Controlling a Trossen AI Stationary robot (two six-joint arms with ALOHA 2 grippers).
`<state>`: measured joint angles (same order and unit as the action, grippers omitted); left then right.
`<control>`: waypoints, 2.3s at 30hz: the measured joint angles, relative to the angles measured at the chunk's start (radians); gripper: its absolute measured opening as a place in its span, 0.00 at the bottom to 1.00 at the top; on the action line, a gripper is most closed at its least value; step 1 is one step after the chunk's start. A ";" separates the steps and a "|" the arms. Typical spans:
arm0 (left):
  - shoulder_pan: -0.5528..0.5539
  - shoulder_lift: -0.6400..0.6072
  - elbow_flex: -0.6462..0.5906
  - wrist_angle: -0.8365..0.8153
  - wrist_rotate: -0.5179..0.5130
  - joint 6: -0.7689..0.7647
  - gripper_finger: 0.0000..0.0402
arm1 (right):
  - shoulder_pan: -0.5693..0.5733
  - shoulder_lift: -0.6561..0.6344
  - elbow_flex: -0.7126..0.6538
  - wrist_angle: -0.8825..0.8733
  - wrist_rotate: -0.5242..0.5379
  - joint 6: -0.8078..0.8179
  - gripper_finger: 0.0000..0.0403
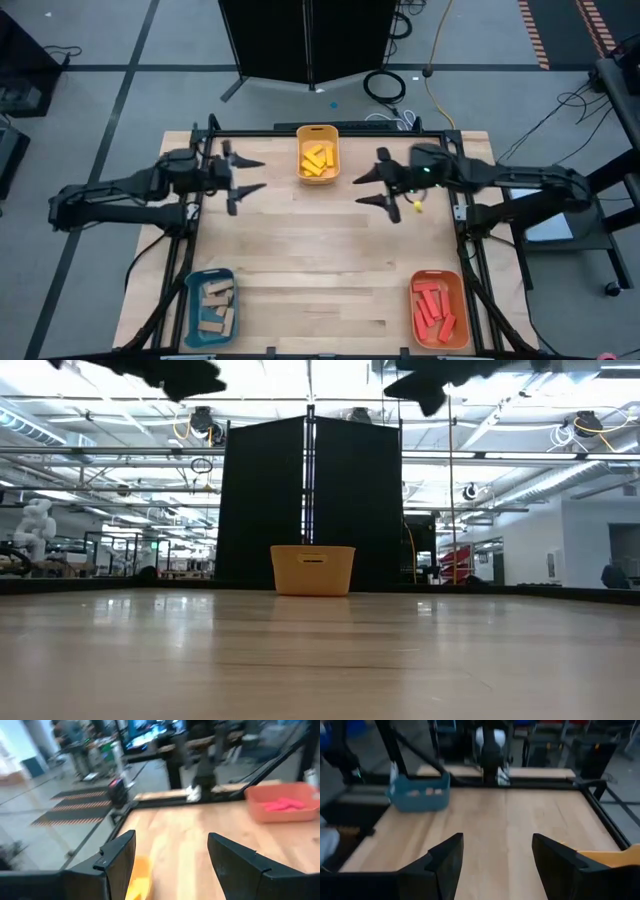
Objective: Sort blocks
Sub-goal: Return to Home Position
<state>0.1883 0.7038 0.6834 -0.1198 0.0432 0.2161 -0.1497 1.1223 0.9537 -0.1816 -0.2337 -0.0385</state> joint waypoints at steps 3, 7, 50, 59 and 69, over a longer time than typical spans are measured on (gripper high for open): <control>0.031 -0.089 0.000 -0.100 -0.014 0.000 0.61 | 0.001 -0.096 -0.133 0.128 0.000 0.058 0.52; 0.040 -0.219 -0.016 -0.168 -0.014 0.001 0.61 | 0.000 -0.182 -0.262 0.284 0.002 0.127 0.52; 0.039 -0.405 -0.476 0.280 -0.003 -0.260 0.61 | -0.096 -0.384 -0.868 0.770 0.101 0.251 0.00; 0.040 -0.405 -0.476 0.310 -0.048 -0.210 0.61 | -0.120 -0.504 -0.887 0.614 0.097 0.255 0.00; 0.040 -0.405 -0.476 0.323 -0.052 -0.211 0.61 | -0.119 -0.520 -0.887 0.549 0.090 0.249 0.00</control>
<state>0.2279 0.2989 0.2073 0.2028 -0.0086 0.0055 -0.2691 0.6022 0.0662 0.3674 -0.1433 0.2110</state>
